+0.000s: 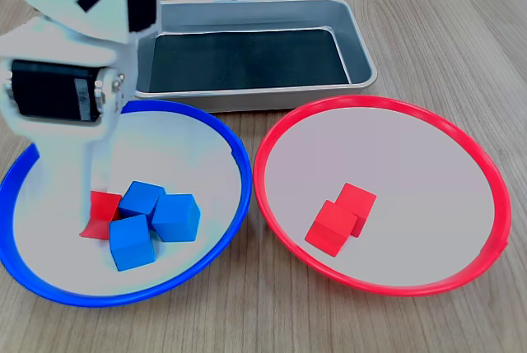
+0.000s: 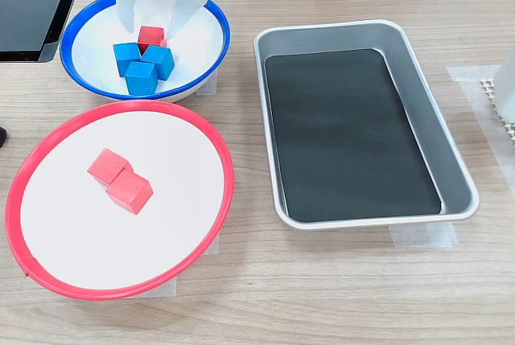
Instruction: Relocate any misplaced blocks to their matching dishes.
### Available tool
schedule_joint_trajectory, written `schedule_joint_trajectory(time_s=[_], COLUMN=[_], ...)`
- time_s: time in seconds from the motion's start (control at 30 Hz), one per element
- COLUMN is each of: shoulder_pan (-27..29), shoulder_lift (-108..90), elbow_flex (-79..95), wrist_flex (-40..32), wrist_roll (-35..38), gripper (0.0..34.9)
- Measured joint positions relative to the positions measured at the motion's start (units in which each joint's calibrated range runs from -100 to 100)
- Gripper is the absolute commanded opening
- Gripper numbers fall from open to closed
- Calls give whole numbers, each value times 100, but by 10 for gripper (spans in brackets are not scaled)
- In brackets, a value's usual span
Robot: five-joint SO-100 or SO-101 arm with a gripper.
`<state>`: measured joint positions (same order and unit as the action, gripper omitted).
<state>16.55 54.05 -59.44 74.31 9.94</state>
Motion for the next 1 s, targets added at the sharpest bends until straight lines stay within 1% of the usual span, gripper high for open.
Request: schedule_joint_trajectory(time_s=[0.17,0.67,0.9,1.0], shoulder_pan=[71,0,-53,-80], shoulder_lift=[26,213,213,213], elbow_flex=[0,0,0,54], wrist_flex=[-57,-253,-367,-416], wrist_roll=[0,-29,-29,-29], gripper=[121,119,104,88])
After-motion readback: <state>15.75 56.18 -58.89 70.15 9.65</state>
